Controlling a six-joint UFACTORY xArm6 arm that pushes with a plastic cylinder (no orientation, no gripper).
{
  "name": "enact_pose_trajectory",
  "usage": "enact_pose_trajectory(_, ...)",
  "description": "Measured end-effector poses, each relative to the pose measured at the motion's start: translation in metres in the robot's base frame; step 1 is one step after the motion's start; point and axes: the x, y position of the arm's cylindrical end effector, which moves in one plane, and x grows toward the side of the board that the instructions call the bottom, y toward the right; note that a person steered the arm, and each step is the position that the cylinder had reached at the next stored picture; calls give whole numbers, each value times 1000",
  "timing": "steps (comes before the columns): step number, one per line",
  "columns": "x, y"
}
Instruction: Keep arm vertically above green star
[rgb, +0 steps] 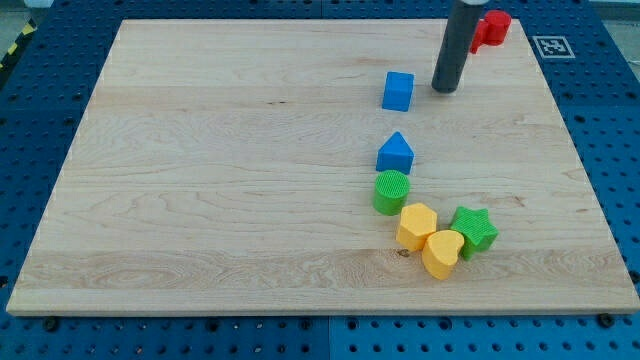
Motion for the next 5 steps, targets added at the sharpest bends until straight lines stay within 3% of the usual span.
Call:
enact_pose_trajectory(2,55,-2)
enact_pose_trajectory(5,63,-2)
